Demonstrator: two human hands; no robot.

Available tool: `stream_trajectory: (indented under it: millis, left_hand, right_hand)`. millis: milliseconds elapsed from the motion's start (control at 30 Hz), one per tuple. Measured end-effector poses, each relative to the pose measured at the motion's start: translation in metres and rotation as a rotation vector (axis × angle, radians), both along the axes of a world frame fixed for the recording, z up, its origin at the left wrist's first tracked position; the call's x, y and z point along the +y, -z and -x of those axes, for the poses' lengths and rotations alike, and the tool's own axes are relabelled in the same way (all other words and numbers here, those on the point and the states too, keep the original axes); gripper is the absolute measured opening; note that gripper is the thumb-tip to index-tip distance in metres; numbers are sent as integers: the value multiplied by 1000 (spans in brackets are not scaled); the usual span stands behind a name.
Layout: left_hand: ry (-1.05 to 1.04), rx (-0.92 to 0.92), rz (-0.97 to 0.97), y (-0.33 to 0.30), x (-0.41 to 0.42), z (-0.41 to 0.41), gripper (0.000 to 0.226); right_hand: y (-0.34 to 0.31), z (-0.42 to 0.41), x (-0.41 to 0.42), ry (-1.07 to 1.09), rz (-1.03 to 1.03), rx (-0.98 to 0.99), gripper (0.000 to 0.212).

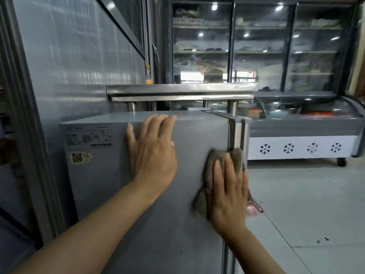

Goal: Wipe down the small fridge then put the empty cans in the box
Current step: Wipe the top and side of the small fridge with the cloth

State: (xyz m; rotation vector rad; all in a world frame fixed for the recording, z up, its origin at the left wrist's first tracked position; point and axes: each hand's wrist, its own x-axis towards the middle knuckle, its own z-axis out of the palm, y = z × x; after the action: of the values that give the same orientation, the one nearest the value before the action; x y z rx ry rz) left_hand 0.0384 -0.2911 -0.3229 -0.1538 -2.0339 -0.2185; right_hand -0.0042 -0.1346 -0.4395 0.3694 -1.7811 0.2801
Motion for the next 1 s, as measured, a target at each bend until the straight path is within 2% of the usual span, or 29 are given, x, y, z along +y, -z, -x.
stream_trajectory:
  millis: [100,233,333,500,633,733,800,933,1000]
  left_hand:
    - [9,-15,-16,1,4,-2,60]
    - [38,-2,40,8,17,-2,68]
    - [46,-2,20,14,24,3,74]
    - [2,-55,111,49,21,2,86]
    - [-43,-167,230,97,11,-6,98]
    - [-73,-213,256,118,0,-13,101]
    - [-103,-206,234,117,-10,-20,99]
    - [-151,-169,171,106,-32,-28,85]
    - [-165,-160,170,112,-43,-29,85]
  right_hand:
    - [0,-2,12,52,-94,12,51]
    - [-75,8,16,132,114,103,51]
    - [-87,19,22,1,163,150,51]
    - [-6,18,27,-109,87,110,47]
    - [69,7,32,-51,-127,-12,52]
    - [90,1,27,-46,-240,-90,60]
    - [68,0,18,-94,-191,-75,57]
    - [-9,4,-11,-202,124,44,51]
    - [-25,8,-26,-234,226,61,55]
